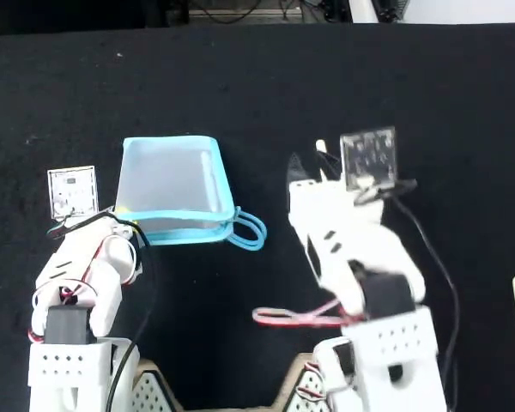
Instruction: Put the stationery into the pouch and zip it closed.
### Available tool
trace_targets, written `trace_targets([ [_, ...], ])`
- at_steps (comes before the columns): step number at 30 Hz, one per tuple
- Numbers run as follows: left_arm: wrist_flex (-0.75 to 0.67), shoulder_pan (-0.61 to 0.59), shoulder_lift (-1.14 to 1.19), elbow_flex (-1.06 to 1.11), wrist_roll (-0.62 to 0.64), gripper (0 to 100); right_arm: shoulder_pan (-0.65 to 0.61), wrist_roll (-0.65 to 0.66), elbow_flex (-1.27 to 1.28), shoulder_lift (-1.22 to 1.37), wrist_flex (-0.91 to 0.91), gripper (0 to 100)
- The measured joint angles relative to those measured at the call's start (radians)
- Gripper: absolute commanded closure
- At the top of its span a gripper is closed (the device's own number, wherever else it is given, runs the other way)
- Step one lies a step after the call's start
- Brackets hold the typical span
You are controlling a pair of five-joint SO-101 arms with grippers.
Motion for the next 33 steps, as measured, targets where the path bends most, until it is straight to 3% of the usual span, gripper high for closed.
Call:
trace_targets([
  [9, 0.0, 0.0, 0.0, 0.0, 0.0, 97, 0.081, 0.0, -0.272, 0.582, 0.017, 90.7],
  [17, 0.0, 0.0, 0.0, 0.0, 0.0, 97, 0.086, 0.0, -0.641, 1.059, 0.282, 90.3],
  [23, 0.0, 0.0, 0.0, 0.0, 0.0, 97, 0.087, 0.0, -0.881, 1.286, 0.473, 90.3],
  [33, 0.0, 0.0, 0.0, 0.0, 0.0, 97, 0.087, 0.0, -1.099, 1.494, 0.628, 90.2],
])
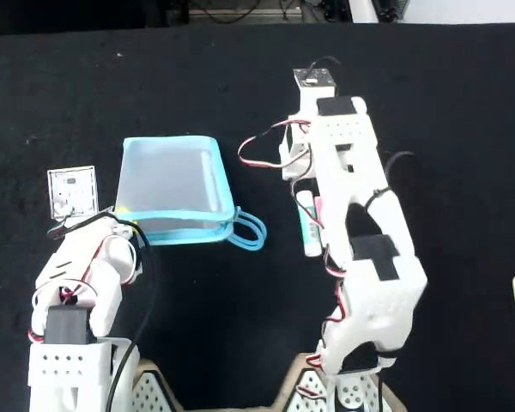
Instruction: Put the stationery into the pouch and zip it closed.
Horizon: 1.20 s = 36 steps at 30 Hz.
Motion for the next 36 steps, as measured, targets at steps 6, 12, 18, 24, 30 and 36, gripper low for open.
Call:
trace_targets([
  [6, 0.0, 0.0, 0.0, 0.0, 0.0, 97, 0.0, 0.0, -0.087, 0.086, 0.054, 85.8],
  [12, 0.0, 0.0, 0.0, 0.0, 0.0, 97, 0.0, 0.0, -0.178, 0.166, 0.11, 84.2],
  [18, 0.0, 0.0, 0.0, 0.0, 0.0, 97, 0.0, 0.0, -0.298, 0.192, 0.203, 84.3],
  [24, 0.0, 0.0, 0.0, 0.0, 0.0, 97, 0.002, 0.023, -0.336, 0.192, 0.265, 84.3],
  [30, 0.0, 0.0, 0.0, 0.0, 0.0, 97, 0.002, 0.066, -0.235, 0.192, 0.187, 84.3],
  [36, 0.0, 0.0, 0.0, 0.0, 0.0, 97, 0.012, 0.086, -0.011, 0.097, 0.058, 84.3],
])
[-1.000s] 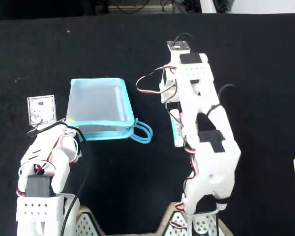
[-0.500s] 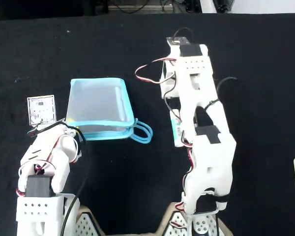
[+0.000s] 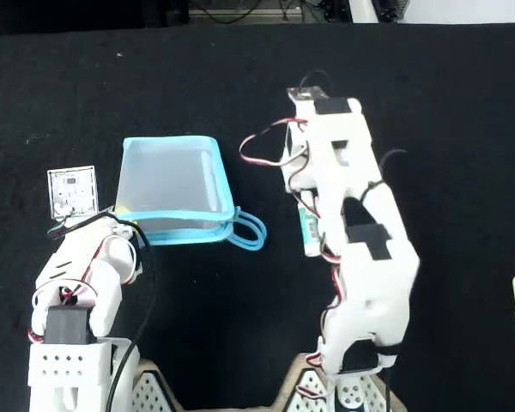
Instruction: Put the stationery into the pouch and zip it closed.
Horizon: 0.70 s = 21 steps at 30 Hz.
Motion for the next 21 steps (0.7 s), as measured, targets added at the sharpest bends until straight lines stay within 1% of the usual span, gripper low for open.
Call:
trace_targets([
  [5, 0.0, 0.0, 0.0, 0.0, 0.0, 97, -0.003, 0.002, 0.164, -0.138, -0.104, 84.3],
  [9, 0.0, 0.0, 0.0, 0.0, 0.0, 97, -0.003, 0.002, 0.245, -0.203, -0.198, 84.3],
  [14, 0.0, 0.0, 0.0, 0.0, 0.0, 97, -0.003, 0.002, 0.275, -0.207, -0.288, 84.3],
  [21, 0.0, 0.0, 0.0, 0.0, 0.0, 97, -0.003, 0.002, 0.275, -0.147, -0.328, 84.3],
])
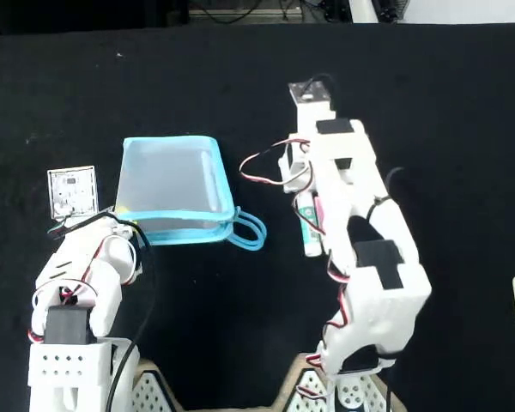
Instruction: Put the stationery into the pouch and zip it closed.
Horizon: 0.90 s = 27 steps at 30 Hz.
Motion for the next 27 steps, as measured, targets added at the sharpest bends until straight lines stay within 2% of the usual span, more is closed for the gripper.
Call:
trace_targets([
  [7, 0.0, 0.0, 0.0, 0.0, 0.0, 97, 0.0, 0.0, -0.037, 0.074, 0.032, 85.8],
  [11, 0.0, 0.0, 0.0, 0.0, 0.0, 97, 0.0, 0.0, -0.071, 0.081, 0.074, 99.2],
  [22, 0.0, 0.0, 0.0, 0.0, 0.0, 97, 0.002, 0.0, -0.077, 0.074, 0.086, 98.8],
  [27, 0.0, 0.0, 0.0, 0.0, 0.0, 97, 0.002, 0.0, 0.018, -0.049, 0.086, 98.7],
])
